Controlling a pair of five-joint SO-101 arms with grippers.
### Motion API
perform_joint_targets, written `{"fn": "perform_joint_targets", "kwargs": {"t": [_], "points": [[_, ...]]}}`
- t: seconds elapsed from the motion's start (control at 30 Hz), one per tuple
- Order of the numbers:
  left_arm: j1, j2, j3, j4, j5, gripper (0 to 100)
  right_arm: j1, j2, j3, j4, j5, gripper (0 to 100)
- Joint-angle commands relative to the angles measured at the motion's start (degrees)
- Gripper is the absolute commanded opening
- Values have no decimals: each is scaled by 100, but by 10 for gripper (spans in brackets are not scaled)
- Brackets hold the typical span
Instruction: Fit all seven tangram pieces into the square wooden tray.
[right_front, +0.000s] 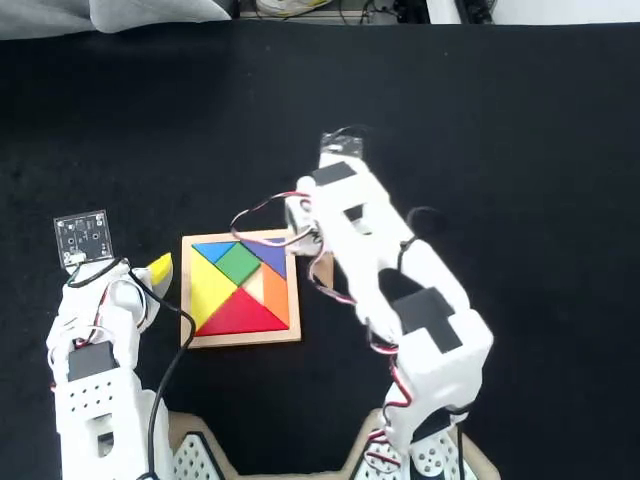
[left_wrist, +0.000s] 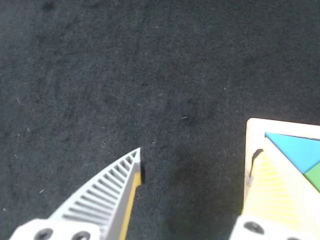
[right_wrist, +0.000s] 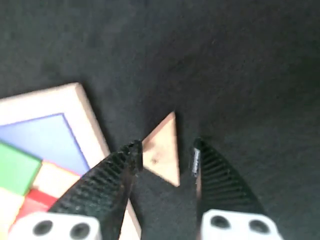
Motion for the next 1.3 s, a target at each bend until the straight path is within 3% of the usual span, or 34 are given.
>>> {"fn": "perform_joint_targets", "kwargs": {"t": [0.0, 0.1, 1.27], "points": [[57, -53, -48, -123, -44, 342, -220, -22, -295, 79, 141, 175], [57, -53, -48, -123, -44, 342, -246, -13, -295, 79, 396, 175], [57, -53, -48, -114, -44, 342, -211, 1042, -910, 448, 431, 170]]}}
